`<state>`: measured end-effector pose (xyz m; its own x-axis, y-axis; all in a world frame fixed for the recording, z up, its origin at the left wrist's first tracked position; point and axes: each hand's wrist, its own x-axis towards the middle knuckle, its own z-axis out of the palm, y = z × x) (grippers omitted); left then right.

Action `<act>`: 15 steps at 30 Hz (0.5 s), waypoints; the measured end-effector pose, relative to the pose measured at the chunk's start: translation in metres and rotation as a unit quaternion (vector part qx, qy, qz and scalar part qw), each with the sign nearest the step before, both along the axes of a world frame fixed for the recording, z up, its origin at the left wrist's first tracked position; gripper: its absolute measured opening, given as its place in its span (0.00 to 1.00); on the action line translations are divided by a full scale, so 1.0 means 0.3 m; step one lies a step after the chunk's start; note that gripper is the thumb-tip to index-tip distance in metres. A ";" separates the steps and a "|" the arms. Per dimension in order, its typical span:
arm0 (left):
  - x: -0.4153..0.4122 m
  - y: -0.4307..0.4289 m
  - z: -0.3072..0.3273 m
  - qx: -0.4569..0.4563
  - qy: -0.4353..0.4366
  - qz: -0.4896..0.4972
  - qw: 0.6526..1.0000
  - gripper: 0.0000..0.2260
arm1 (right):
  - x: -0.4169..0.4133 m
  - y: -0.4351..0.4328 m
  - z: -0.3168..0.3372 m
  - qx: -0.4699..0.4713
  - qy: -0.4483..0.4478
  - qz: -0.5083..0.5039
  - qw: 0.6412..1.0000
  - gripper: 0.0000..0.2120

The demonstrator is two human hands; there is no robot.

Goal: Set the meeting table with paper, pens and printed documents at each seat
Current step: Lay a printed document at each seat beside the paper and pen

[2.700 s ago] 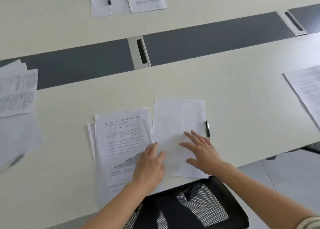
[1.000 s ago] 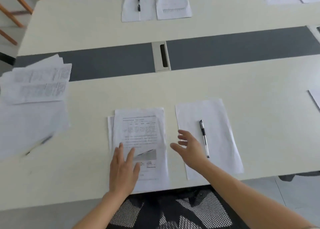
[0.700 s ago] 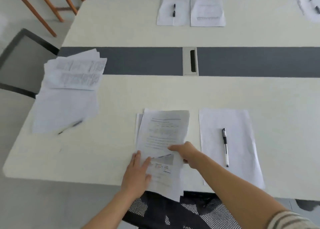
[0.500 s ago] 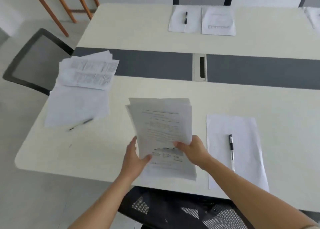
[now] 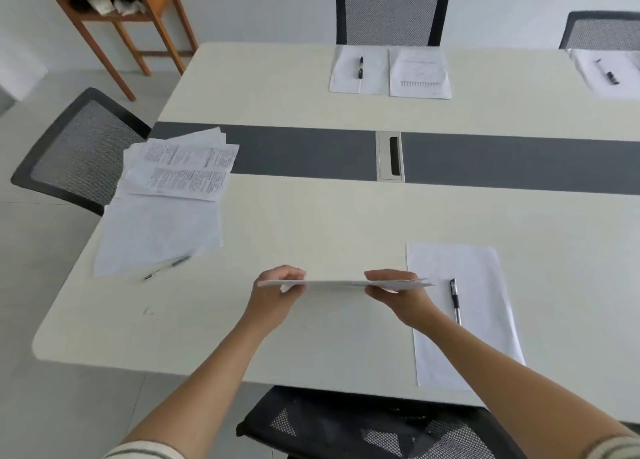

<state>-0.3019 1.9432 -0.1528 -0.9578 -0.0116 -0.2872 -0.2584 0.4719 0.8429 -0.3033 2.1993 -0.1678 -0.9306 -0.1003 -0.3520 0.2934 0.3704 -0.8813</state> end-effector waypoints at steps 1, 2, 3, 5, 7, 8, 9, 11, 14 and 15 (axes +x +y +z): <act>-0.006 0.007 -0.006 -0.008 0.004 0.000 1.000 0.08 | 0.003 0.002 -0.003 0.010 0.001 0.005 1.000 0.11; -0.011 0.012 -0.004 -0.016 0.008 0.005 1.000 0.07 | 0.003 0.004 -0.004 0.021 0.002 0.004 1.000 0.13; -0.014 0.016 0.005 -0.023 0.011 0.016 1.000 0.05 | 0.003 0.006 -0.002 0.022 0.003 -0.006 1.000 0.12; -0.014 0.016 0.008 -0.032 0.006 0.047 0.998 0.07 | 0.015 0.015 -0.014 0.021 0.000 -0.037 0.999 0.07; -0.004 0.013 -0.007 -0.047 -0.016 0.047 0.998 0.08 | 0.035 0.021 -0.047 0.030 -0.026 -0.031 0.999 0.17; 0.004 0.016 -0.016 -0.055 -0.031 0.038 0.997 0.07 | 0.047 0.021 -0.069 0.037 -0.052 -0.026 0.998 0.18; 0.013 0.017 -0.032 -0.064 -0.046 0.029 0.996 0.05 | 0.058 0.020 -0.088 0.045 -0.069 -0.022 0.996 0.16; 0.026 0.015 -0.049 -0.075 -0.056 0.034 0.995 0.06 | 0.066 0.015 -0.114 0.049 -0.082 -0.034 0.995 0.13; 0.044 0.003 -0.060 -0.101 -0.032 0.094 0.990 0.16 | 0.034 0.011 -0.141 0.041 -0.099 -0.073 0.992 0.08; 0.055 0.001 -0.063 -0.115 -0.019 0.103 0.988 0.18 | 0.022 0.010 -0.149 0.040 -0.113 -0.071 0.990 0.07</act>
<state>-0.2853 1.9434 -0.1717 -0.9172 -0.2742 -0.2892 -0.3977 0.5843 0.7074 -0.2968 2.2023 -0.2125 -0.8296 0.0625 -0.5549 0.5345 0.3763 -0.7568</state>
